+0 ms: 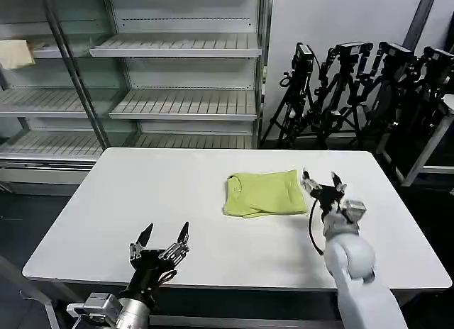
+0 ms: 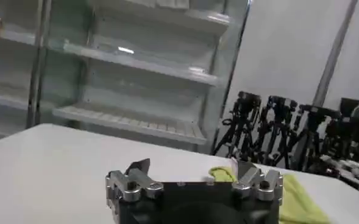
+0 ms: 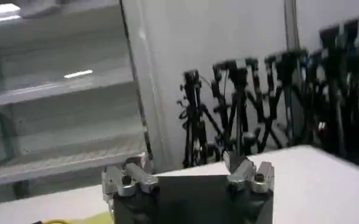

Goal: Fold and organize the clothes.

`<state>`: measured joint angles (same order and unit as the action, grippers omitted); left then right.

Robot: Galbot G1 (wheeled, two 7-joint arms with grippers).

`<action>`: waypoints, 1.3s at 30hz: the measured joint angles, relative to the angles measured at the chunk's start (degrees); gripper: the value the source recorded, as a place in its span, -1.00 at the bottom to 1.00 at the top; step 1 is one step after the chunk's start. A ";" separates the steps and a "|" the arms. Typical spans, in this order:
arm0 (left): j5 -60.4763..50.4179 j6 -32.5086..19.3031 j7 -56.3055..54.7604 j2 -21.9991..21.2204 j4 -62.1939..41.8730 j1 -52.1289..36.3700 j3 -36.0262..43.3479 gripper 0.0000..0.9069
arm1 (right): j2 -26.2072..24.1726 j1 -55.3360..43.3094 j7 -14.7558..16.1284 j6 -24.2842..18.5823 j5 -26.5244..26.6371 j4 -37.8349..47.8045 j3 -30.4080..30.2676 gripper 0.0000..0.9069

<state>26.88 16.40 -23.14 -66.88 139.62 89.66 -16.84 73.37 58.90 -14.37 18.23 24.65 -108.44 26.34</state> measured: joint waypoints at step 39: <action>-5.97 -1.44 0.64 2.80 -0.43 -0.71 -0.33 1.00 | 3.13 38.27 5.21 -8.84 -20.49 -28.87 9.42 1.00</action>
<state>20.91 14.96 -22.49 -64.07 139.19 88.95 -17.17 76.50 97.17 -9.16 9.38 4.17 -137.30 35.76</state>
